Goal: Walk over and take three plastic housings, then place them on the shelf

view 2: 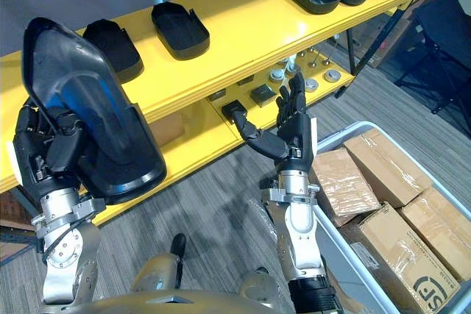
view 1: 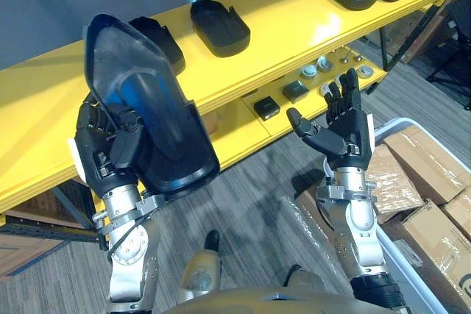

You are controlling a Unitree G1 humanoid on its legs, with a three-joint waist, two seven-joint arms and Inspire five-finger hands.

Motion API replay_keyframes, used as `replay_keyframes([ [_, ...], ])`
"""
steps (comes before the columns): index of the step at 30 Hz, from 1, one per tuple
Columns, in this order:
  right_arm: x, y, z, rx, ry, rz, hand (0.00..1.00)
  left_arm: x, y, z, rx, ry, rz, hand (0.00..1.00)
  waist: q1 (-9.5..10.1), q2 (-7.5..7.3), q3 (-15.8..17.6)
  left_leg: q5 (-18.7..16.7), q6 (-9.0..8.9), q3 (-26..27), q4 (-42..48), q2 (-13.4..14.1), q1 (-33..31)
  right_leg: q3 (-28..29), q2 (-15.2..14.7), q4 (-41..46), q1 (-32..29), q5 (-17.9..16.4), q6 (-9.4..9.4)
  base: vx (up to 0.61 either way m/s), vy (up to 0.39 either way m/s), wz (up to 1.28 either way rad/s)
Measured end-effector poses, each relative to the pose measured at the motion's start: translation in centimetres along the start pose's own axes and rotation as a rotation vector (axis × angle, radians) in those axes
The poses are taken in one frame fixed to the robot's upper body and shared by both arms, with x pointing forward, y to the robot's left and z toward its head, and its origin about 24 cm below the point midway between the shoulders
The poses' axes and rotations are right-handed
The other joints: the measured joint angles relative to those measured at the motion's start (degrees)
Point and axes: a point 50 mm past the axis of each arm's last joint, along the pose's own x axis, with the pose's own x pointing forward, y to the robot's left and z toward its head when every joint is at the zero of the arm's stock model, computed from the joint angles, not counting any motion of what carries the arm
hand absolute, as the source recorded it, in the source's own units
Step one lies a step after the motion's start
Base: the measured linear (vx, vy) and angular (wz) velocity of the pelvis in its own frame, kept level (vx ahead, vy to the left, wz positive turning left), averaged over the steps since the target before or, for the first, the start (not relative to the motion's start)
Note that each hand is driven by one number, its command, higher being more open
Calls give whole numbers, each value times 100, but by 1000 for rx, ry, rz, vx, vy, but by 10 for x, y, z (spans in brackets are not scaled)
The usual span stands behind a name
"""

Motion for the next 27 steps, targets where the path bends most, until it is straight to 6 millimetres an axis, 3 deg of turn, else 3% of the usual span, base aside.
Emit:
replay_keyframes([
  [2, 4, 4, 6, 10, -38, 17, 100, -4, 8, 5, 12, -7, 38, 0, 28, 21, 237, -732, 89, 182, 1320, 62, -108, 28, -220, 769, 180, -573, 141, -24, 59, 14],
  [4, 4, 8, 10, 22, -53, 28, 100, -9, 16, 11, 30, -7, 69, 0, 91, -41, 224, -1159, 94, 191, 1877, 46, -218, 52, -296, 953, 274, -774, 235, 60, 116, 0],
  [5, 5, 11, 15, 35, -79, 29, 100, -8, 21, 14, 47, -20, 75, 0, 191, -17, 205, -1357, 185, 204, 2092, 27, -245, 35, -312, 810, 422, -789, 255, 258, 211, 9],
  [6, 6, 14, 21, 45, -105, 38, 100, -5, 26, 19, 67, -45, 72, 0, 269, 4, 138, -1517, 274, 239, 2173, -19, -283, 54, -297, 894, 525, -852, 133, 296, 182, 18],
  [8, 3, 19, 24, 74, -125, 38, 100, -1, 32, 27, 90, -87, 70, 0, 298, -218, 81, -1660, 328, 151, 2294, -219, -362, 321, -396, 1854, 134, -786, -86, 322, 94, 44],
  [10, 0, 26, 18, 90, -99, 47, 100, 0, 36, 28, 107, -82, 73, 0, 321, -352, 20, -1623, 357, -85, 2094, -421, -184, 751, -439, 2600, -186, -9, -147, 356, 104, 72],
  [11, 0, 27, 16, 78, -93, 49, 100, 0, 36, 27, 108, -75, 72, 0, 316, -366, 12, -1597, 397, -192, 1945, -419, -58, 843, -416, 2715, -236, -45, -150, 360, -20, 70],
  [13, 0, 28, 14, 32, -90, 72, 100, 1, 34, 27, 97, -75, 67, 0, 238, -292, 37, -1484, 425, -539, 1415, -421, 391, 988, 64, 2659, -309, -539, -395, 376, -103, 79],
  [14, 1, 28, 16, 15, -103, 98, 100, 3, 31, 27, 83, -81, 61, 0, 122, -259, 17, -1380, 397, -779, 1073, -381, 626, 1116, 493, 2260, -426, -680, -598, 311, -108, 86],
  [16, 3, 25, 27, -9, -155, 130, 100, 9, 20, 21, 48, -82, 34, 0, -77, -167, -42, -1254, 328, -1152, 734, -327, 763, 1498, 978, 1507, -788, -725, -680, 269, -164, 110],
  [17, 6, 22, 37, -32, -210, 160, 100, 15, 14, 16, 32, -81, 19, 0, -144, -201, -88, -1242, 287, -1261, 693, -355, 792, 1848, 1117, 885, -980, -547, -590, 248, -189, 105],
  [18, 8, 21, 42, -40, -236, 173, 100, 17, 12, 14, 32, -75, 11, 0, -175, -239, -109, -1258, 248, -1272, 703, -418, 812, 1959, 1114, 400, -995, -146, -609, 257, -232, 94],
  [19, 12, 19, 51, -42, -283, 205, 100, 18, 9, 7, 37, -52, 8, 0, -284, -199, -157, -1409, 64, -1378, 759, -462, 838, 1964, 1040, 136, -942, 497, -388, 266, -225, 71],
  [20, 18, 18, 57, -32, -316, 233, 100, 15, 6, 0, 30, -14, 11, 0, -293, 40, -271, -1414, 33, -1372, 736, -247, 828, 1794, 1208, -84, -793, 566, -488, 260, -216, 53],
  [22, 27, 17, 65, -17, -359, 244, 100, 14, 4, -1, 23, -9, 11, 0, -284, 159, -313, -1373, 5, -1309, 525, -51, 925, 1683, 1344, -312, -632, 596, -544, 194, -172, 17],
  [25, 33, 16, 77, 5, -426, 233, 100, 13, -2, -2, -1, -6, 4, 0, -274, 215, -362, -1211, -20, -1269, 283, 68, 1010, 1455, 1391, -468, -443, 574, -609, 115, -138, 36],
  [27, 32, 16, 84, 2, -452, 232, 100, 12, -3, -3, -11, 2, 0, 0, -321, 226, -372, -1005, -17, -668, 202, 134, 963, 1133, 1238, -677, -210, 571, -615, 51, -30, 71],
])
